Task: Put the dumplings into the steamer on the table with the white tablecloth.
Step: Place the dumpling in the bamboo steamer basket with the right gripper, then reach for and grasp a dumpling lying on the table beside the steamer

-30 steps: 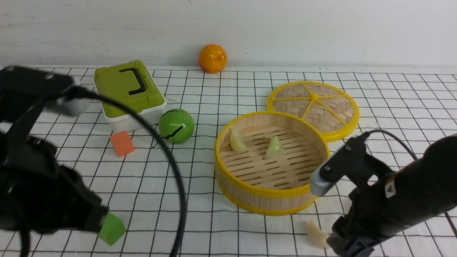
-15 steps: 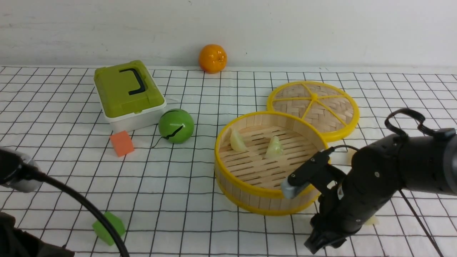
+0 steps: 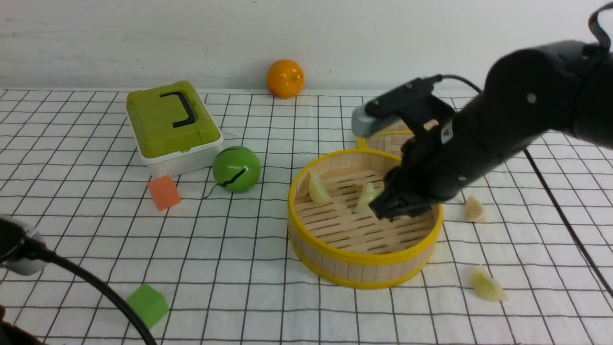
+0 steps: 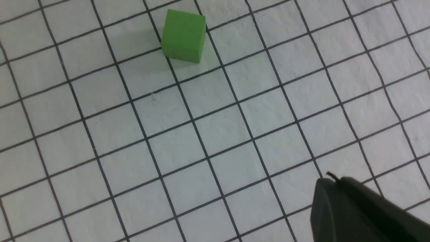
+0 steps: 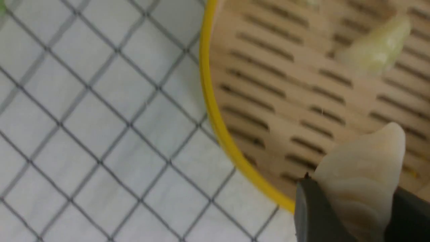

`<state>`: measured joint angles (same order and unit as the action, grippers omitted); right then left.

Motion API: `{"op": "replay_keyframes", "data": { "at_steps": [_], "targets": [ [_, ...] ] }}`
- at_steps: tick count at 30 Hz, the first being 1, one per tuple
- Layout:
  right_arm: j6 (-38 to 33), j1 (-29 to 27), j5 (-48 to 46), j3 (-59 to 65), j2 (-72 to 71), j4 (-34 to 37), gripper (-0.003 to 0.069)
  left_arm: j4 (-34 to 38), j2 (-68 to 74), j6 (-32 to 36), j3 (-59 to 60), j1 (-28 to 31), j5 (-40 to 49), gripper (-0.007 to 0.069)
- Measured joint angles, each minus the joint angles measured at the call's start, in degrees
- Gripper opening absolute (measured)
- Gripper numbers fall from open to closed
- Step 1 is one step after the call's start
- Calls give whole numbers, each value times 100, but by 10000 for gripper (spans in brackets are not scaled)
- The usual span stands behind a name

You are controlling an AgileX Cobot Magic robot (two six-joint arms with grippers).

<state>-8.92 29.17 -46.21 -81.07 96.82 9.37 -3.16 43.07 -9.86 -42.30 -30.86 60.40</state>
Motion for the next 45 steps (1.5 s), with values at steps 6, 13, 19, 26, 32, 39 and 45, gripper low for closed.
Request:
{"op": "replay_keyframes", "data": {
  "at_steps": [6,13,19,26,32,39,45],
  "targets": [
    [240,147,121,-818,1317,57,187,44,0,0,0,0,118,-13],
    [892,343,166,-1273,2309,-540,311,73,-14,0,0,0,417,-13],
    [1017,325,-266,-1291,2258,-553,519,80,-72,0,0,0,435,-12],
    [599,68,-1347,-1148,1298,-529,560,80,-78,0,0,0,435,-11],
    [122,-781,-1050,519,-198,-519,546,80,-78,0,0,0,400,-11],
    [-279,-1532,519,2344,-633,-512,541,80,-78,0,0,0,9,-4],
    [-360,-1543,1134,2478,57,-522,536,80,-78,0,0,0,-87,-1]
  ]
}}
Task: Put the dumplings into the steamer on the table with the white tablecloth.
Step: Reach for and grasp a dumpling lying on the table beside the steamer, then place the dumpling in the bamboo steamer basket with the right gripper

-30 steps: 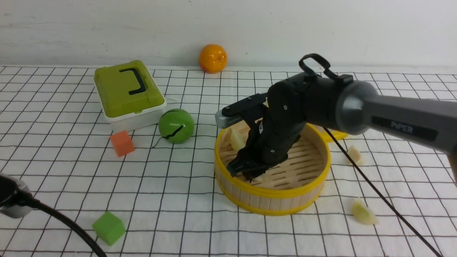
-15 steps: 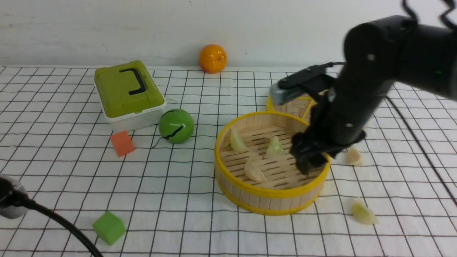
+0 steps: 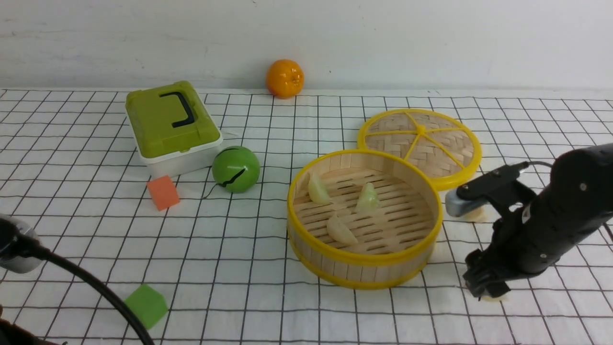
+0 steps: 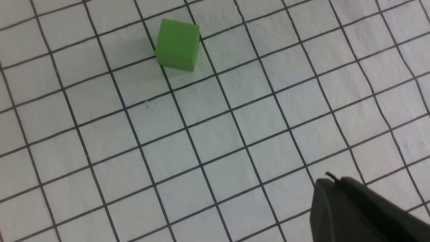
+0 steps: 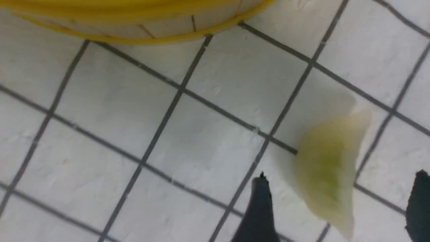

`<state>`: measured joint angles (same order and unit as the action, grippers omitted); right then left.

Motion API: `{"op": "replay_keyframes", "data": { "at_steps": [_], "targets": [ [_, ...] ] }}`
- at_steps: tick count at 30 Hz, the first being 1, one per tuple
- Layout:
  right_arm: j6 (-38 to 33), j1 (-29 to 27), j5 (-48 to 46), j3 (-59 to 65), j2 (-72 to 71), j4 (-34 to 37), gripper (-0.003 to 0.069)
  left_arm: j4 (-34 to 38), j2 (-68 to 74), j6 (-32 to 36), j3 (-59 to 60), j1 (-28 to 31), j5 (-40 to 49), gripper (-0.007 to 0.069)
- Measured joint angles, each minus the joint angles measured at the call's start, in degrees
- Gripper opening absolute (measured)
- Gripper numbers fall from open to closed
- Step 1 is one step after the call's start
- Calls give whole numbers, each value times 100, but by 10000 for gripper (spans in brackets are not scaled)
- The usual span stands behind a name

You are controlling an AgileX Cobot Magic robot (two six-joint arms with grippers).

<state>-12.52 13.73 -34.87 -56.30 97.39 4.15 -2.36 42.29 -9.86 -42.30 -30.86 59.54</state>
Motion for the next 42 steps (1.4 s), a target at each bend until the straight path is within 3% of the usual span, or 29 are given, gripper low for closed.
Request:
{"op": "replay_keyframes", "data": {
  "at_steps": [2,5,7,8,9,13,17,22,29,32,34,38,42],
  "targets": [
    [0,0,246,0,287,-12,507,0,0,0,0,0,6,1],
    [0,0,343,-6,452,-25,408,0,0,0,0,0,52,3],
    [0,0,343,-12,464,-25,319,0,0,0,0,0,86,4],
    [0,0,274,-35,464,-30,211,6,0,0,0,0,130,6],
    [0,0,246,-36,464,-30,190,6,0,0,0,0,130,6],
    [23,67,-386,-413,195,-13,206,17,0,0,0,0,157,9],
    [176,508,-752,-1320,-190,242,206,6,0,0,0,0,117,14],
    [277,1069,-439,-2150,127,497,206,-1,0,0,0,0,-5,19],
    [994,1077,-137,-2199,1209,361,206,-5,0,0,0,0,167,26],
    [1031,1083,-29,-2203,1402,361,272,-5,0,0,0,0,191,29],
    [1037,1077,-66,-2238,1408,345,382,-5,0,0,0,0,191,29],
    [1079,994,-474,-2413,1265,331,535,-5,0,0,0,0,191,30],
    [1168,795,-849,-2502,941,251,617,-11,0,0,0,0,193,30]
  ]
}}
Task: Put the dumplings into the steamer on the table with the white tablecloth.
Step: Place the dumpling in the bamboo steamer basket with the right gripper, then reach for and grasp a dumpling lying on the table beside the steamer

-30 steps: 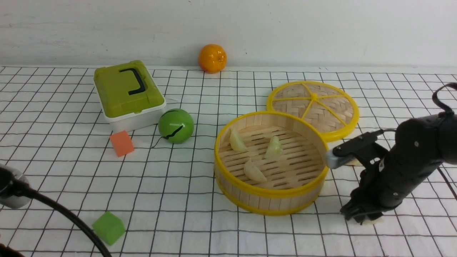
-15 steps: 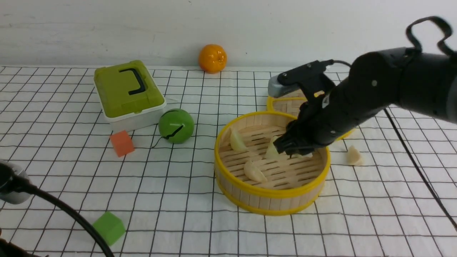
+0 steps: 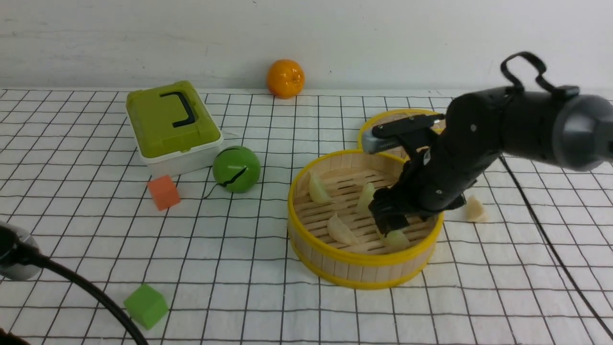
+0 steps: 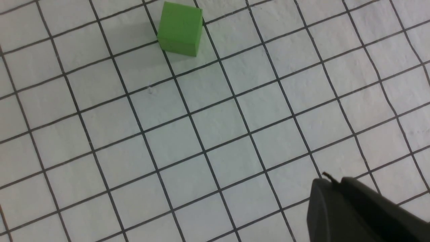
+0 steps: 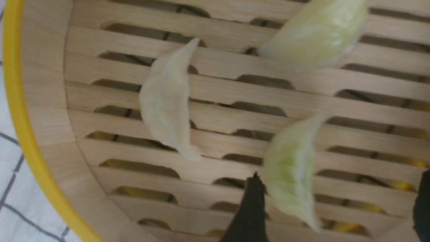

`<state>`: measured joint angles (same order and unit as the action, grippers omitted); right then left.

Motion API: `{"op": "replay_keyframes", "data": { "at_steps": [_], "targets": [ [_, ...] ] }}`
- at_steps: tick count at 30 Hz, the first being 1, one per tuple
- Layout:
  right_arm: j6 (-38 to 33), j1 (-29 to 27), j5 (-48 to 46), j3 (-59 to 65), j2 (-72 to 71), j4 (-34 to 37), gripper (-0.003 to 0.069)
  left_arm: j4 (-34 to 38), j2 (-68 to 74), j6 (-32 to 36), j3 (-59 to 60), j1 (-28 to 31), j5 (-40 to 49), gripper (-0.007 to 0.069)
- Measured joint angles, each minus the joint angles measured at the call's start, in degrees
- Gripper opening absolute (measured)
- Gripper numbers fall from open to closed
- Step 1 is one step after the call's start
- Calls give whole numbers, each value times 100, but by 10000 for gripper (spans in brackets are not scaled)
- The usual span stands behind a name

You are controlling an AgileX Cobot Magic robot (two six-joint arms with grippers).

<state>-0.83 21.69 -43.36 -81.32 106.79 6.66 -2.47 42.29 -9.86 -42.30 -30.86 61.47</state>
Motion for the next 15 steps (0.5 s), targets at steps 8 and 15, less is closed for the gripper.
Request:
{"op": "replay_keyframes", "data": {
  "at_steps": [8,15],
  "targets": [
    [245,-1158,-219,-57,-308,-146,594,1,0,0,0,0,0,38],
    [301,-1599,251,-57,652,-369,486,20,0,0,0,0,0,39]
  ]
}}
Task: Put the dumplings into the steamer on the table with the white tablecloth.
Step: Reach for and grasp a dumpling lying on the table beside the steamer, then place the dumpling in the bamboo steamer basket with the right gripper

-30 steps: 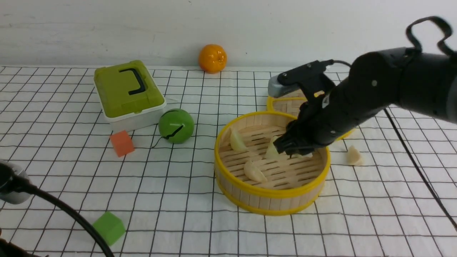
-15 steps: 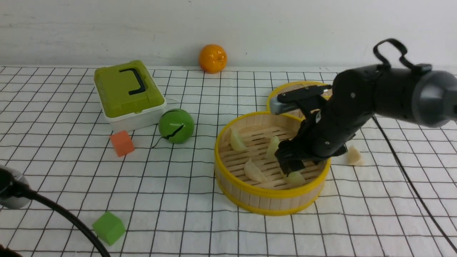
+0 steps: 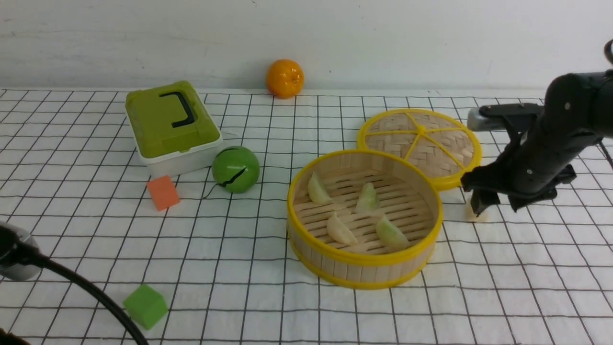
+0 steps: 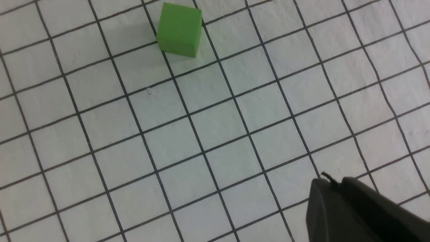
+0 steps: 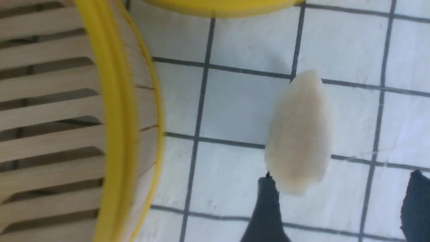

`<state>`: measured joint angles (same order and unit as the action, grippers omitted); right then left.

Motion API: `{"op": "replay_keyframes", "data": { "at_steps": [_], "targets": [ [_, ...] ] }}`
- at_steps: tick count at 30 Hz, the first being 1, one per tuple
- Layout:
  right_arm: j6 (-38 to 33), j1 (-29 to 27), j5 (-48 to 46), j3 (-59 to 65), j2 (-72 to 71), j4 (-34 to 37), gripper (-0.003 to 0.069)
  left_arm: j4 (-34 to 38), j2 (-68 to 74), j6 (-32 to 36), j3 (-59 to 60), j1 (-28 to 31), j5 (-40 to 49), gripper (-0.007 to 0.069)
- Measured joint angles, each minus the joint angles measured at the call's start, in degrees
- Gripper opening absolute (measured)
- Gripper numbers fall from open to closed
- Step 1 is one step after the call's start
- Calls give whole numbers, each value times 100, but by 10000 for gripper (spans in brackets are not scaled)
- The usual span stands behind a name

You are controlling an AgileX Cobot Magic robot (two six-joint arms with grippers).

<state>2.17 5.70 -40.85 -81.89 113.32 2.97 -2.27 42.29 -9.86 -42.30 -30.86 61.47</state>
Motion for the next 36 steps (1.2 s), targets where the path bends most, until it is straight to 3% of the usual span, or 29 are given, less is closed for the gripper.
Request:
{"op": "replay_keyframes", "data": {
  "at_steps": [6,8,11,17,25,34,36],
  "targets": [
    [144,0,589,-25,498,-83,453,227,0,0,0,0,82,39],
    [164,0,601,-44,510,-83,392,290,0,0,0,0,110,39],
    [164,0,413,-172,512,-83,227,305,-4,0,0,0,109,39],
    [-164,200,-294,-590,8,-66,232,284,-4,0,0,0,84,41],
    [-379,1390,-356,-746,-472,175,232,227,-4,0,0,0,-259,48],
    [317,1488,-132,-741,308,-96,234,227,-58,-52,57,0,-18,57],
    [334,1488,-87,-741,307,-78,271,262,-265,-211,271,0,-225,57]
  ]
}}
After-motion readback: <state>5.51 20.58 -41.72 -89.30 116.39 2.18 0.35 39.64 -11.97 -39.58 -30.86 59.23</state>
